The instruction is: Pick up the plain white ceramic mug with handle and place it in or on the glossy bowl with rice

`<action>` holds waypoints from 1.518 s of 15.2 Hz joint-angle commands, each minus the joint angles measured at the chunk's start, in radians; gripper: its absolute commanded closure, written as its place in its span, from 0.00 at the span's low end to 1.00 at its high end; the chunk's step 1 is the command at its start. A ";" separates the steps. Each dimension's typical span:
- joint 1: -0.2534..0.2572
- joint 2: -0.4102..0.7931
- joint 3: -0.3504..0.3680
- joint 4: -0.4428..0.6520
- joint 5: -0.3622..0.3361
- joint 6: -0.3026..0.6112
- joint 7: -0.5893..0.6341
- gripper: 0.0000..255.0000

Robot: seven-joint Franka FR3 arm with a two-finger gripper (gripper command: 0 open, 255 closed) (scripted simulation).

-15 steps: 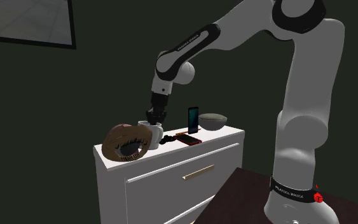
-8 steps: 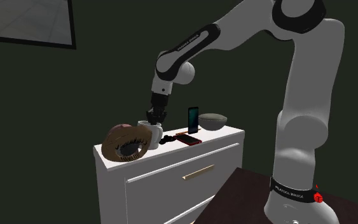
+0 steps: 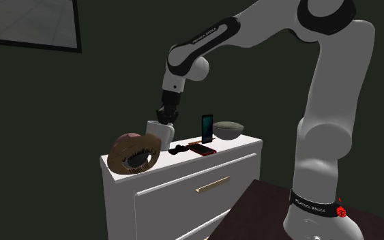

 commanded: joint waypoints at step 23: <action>-0.006 -0.052 -0.005 0.270 -0.027 -0.319 0.050 1.00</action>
